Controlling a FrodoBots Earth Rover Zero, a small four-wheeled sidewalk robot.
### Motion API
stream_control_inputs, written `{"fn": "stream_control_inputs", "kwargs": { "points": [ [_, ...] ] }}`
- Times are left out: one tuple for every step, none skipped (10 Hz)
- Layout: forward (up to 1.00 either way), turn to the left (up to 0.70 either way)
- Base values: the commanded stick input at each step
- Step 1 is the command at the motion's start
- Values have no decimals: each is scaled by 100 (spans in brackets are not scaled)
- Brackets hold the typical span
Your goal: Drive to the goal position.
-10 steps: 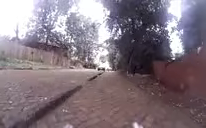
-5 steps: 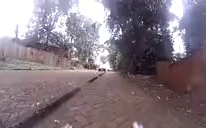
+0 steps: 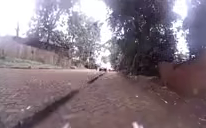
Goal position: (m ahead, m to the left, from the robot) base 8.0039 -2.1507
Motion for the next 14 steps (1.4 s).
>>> {"fn": "stream_control_inputs", "kwargs": {
  "points": [
    [50, 0],
    [50, 0],
    [50, 0],
    [50, 0],
    [50, -4],
    [50, -20],
    [50, -35],
    [50, -38],
    [50, -42],
    [50, -45],
    [50, -48],
    [50, -50],
    [50, -50],
    [50, -50]
  ]
}}
